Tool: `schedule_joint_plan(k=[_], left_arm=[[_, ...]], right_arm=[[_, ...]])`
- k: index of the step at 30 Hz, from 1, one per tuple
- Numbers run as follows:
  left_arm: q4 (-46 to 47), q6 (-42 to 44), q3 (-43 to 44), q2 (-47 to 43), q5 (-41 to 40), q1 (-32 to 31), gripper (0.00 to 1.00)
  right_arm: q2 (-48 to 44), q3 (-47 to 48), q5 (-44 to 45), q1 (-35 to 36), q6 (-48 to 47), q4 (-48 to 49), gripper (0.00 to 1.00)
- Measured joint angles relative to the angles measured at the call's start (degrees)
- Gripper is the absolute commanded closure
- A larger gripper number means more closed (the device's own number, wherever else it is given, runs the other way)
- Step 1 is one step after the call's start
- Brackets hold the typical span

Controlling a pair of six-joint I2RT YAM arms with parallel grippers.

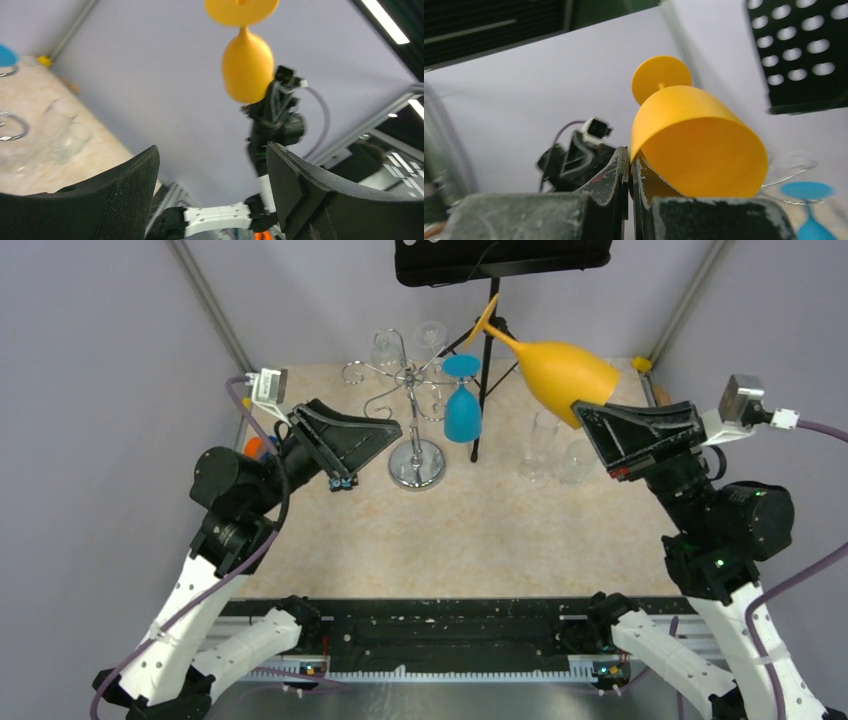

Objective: Take the wine glass off the wine glass rack

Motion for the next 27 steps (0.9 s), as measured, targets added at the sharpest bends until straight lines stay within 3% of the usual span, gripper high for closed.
schedule_joint_plan(k=[8,13,15,18,21,27], left_arm=[[-16.37,14.21,0.94,2.40,-3.28,0.00,0.20],[-22.27,18.78,0.96,2.62,-5.03,0.00,0.20],[-22.84,19.65,0.94,2.21,-5.51,0.00,0.20],[-23.41,20.76,0.94,1.51,-5.75,0.00,0.21],[-23.63,21.75,0.94,1.42,-5.73,0.00,0.21],[-24.94,23.71,0.92,1.14,-5.81,0.00,0.21]], right_arm=[[-0.57,10.54,27.91,0.13,-19.47,-32.63,1.00],[1.92,11.43,46.77,0.13,-28.44,-46.58,1.00],[3.63,12.37,50.49,0.13,-29.79,-49.64,1.00],[10.40,15.58,59.87,-0.20,-32.79,-56.63,1.00],[15.63,17.66,61.35,-3.58,-34.05,-61.16,1.00],[26.43,20.55,51.65,-20.65,-36.46,-68.11,1.00]])
